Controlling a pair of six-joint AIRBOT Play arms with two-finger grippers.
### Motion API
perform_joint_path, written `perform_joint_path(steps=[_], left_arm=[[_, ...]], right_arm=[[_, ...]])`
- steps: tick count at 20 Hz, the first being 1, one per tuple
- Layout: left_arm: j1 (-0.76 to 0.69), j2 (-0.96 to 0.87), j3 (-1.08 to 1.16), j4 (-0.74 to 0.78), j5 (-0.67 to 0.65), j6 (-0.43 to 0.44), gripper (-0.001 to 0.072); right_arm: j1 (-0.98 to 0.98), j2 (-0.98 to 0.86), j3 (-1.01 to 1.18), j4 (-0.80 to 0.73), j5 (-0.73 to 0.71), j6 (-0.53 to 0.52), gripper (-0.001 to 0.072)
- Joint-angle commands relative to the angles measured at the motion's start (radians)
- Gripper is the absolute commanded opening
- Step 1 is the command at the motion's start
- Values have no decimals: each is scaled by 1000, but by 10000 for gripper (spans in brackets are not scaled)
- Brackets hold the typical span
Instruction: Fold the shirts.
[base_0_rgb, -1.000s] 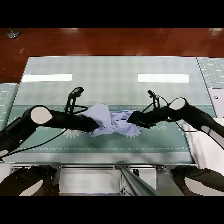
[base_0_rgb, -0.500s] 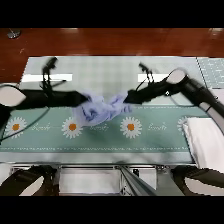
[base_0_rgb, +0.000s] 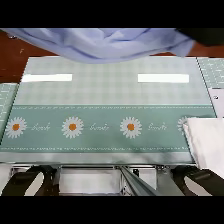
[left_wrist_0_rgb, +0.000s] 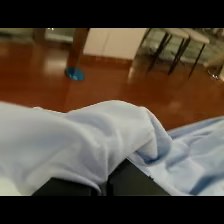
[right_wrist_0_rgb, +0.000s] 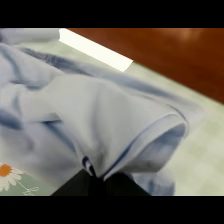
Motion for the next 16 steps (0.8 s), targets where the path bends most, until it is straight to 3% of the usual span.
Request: perform_joint_path(steps=[1, 5, 7, 9, 12, 16], left_arm=[[83, 143, 66, 43, -63, -9, 28], [99, 244, 44, 276, -372, -155, 28], [99, 296, -16, 364, -451, -206, 27], [98, 327, -109, 346, -489, -230, 28], [98, 325, -301, 215, -470, -221, 28], [96, 213, -580, 23, -239, -106, 28]], right_arm=[[-3, 174, 53, -99, 181, 31, 37], [-3, 288, -36, -99, 336, 79, 37], [-3, 354, -180, -92, 362, 129, 37], [-3, 421, -381, -91, 355, 165, 37], [-3, 468, -678, -89, 282, 187, 37], [-3, 383, -929, -93, -2, 187, 37]])
